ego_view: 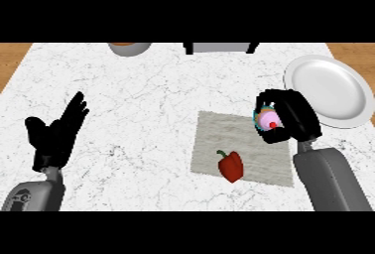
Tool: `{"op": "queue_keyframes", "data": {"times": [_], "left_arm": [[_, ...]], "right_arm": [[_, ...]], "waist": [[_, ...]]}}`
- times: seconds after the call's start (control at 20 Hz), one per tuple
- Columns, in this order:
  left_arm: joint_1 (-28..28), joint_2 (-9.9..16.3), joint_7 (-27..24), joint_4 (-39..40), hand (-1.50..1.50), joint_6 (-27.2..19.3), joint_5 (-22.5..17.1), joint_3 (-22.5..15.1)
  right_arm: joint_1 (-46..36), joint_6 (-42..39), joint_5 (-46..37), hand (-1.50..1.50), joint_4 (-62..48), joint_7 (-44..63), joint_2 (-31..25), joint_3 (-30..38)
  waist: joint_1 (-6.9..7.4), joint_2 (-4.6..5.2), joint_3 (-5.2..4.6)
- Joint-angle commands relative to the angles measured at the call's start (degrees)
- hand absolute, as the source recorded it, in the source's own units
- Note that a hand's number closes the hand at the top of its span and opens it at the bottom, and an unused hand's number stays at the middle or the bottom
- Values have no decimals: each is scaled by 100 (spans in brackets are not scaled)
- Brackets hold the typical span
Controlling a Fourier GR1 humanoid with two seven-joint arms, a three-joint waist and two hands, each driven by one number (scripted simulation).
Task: Pick the cupcake from the placemat and place it in the plate
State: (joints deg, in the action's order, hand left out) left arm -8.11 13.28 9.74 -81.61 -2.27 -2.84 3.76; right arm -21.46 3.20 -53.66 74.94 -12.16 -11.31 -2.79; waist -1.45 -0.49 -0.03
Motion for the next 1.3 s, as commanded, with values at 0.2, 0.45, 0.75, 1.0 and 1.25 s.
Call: {"op": "queue_keyframes", "data": {"times": [0.2, 0.45, 0.75, 1.0, 1.25], "left_arm": [[5, -57, 169, -184, 0, 36, -1, -39], [155, -197, -170, -43, 0, 67, 137, -134], [-238, -64, -19, 119, 0, 247, 10, 50], [-487, -7, 555, -245, 0, 159, 46, 29], [-82, -242, 182, -265, 0, 126, 189, -171]], "right_arm": [[402, 513, 302, 150, 1162, 867, -40, 949], [-390, 385, 1115, 150, -108, 431, -566, 1888], [-1119, 526, 1333, 150, -1698, 4, -1315, 2477], [-1416, 809, 1432, 150, -3399, -1039, -1920, 2822], [-1759, 966, 918, 150, -4714, -1249, -2282, 2603]], "waist": [[100, 32, 4], [179, 61, 5], [205, 72, 6], [261, 90, 14], [374, 122, 19]]}}
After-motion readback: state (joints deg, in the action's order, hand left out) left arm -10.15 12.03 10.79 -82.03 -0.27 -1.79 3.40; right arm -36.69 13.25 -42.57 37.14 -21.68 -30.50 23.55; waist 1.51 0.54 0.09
